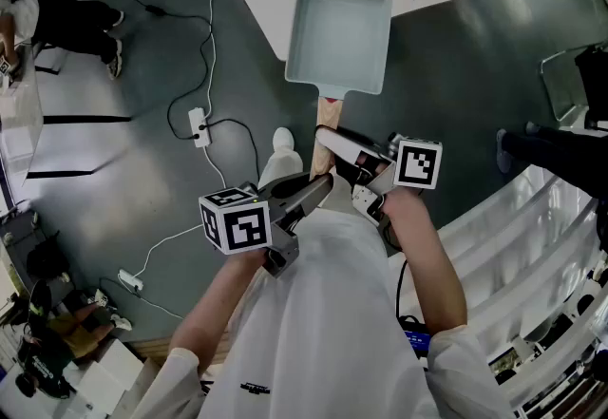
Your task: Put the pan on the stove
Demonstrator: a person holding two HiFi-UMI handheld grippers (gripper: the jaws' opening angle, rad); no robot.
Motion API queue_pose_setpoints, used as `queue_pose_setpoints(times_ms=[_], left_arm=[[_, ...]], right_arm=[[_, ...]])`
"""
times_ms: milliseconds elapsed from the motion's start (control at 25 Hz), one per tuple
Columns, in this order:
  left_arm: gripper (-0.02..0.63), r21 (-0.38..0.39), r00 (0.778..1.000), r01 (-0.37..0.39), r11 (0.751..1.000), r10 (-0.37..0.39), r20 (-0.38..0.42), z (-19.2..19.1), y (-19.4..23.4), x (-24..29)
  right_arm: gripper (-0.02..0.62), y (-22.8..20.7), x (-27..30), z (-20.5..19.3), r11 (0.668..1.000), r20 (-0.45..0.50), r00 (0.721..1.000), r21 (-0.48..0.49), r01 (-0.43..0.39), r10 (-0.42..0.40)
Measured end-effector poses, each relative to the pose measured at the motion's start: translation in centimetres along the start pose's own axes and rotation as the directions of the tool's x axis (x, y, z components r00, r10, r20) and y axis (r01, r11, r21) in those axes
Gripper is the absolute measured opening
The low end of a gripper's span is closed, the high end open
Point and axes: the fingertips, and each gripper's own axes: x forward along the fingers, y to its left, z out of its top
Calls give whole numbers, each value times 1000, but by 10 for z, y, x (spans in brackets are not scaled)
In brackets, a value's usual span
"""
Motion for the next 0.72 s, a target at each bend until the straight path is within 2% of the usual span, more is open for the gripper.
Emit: queue_pose_setpoints(times_ms=[160,400,600,720], left_arm=[[98,22,1000,3,1000,-2,-25,-28,-2,-34],[98,103,998,23,994,-16,-67,-53,-12,-95],[98,145,994,72,987,-59,-95,-43,-19,-120],[98,154,992,83,985,-68,-103,-34,-16,-132]], right_arm=[[144,12,3,-41,1000,40,999,15,-13,13],[144,48,19,-92,999,95,995,-35,-18,21],[147,66,34,-98,995,140,990,-98,-3,17],[147,71,46,-98,995,174,985,-98,-3,21]])
